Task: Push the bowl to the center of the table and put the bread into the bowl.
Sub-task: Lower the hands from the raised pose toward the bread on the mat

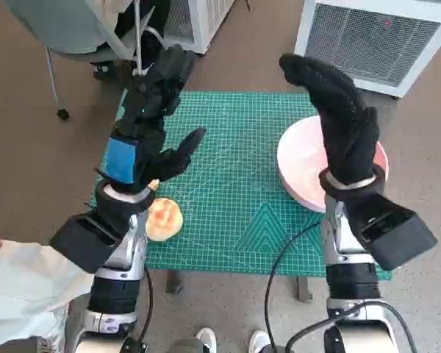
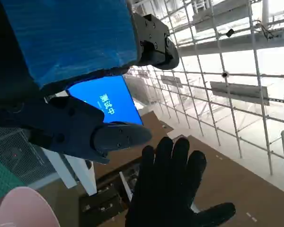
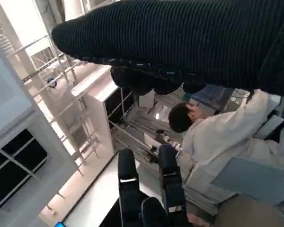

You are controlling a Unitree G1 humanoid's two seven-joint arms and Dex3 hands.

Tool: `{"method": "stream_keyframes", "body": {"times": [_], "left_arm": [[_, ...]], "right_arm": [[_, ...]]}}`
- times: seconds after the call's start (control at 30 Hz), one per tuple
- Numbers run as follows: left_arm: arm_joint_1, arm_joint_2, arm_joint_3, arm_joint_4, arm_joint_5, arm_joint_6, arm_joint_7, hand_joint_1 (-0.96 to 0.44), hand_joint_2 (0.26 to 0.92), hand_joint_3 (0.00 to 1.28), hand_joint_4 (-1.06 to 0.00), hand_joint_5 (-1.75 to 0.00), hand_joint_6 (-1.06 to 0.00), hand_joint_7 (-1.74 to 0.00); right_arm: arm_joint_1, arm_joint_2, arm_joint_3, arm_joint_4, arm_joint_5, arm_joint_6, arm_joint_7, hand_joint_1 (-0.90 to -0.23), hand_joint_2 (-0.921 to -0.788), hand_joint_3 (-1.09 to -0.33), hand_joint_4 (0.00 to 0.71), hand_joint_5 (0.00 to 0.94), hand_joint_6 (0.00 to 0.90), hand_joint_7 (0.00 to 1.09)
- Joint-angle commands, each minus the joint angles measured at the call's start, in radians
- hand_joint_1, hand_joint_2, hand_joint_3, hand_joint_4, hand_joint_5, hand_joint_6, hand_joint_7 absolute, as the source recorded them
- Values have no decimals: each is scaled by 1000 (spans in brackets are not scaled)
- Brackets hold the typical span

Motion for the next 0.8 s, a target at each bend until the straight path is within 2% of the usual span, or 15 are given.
{"method": "stream_keyframes", "body": {"times": [0.03,0.23,0.57,0.7,0.8], "left_arm": [[-12,3,3,5,-5,-8,-4,-274,921,361,-338,-3,-214,-364],[-11,1,3,13,-6,-14,-6,-271,921,363,-341,-4,-215,-362],[-10,2,5,22,-10,-21,-9,-268,921,362,-343,-4,-216,-360],[-9,0,5,26,-7,-23,-8,-263,921,362,-343,-4,-219,-361],[-5,-2,4,23,-6,-23,-7,-262,921,361,-343,-3,-223,-361]], "right_arm": [[23,8,9,22,-3,-6,14,-585,-921,-798,333,9,-1,704],[29,5,11,28,-3,-9,20,-586,-921,-798,332,8,-1,699],[31,-8,-1,34,16,1,41,-585,-921,-796,331,8,-1,698],[34,-17,-13,30,22,5,43,-583,-921,-795,331,8,-1,698],[37,-39,-36,38,40,0,54,-586,-921,-789,333,9,-1,700]]}}
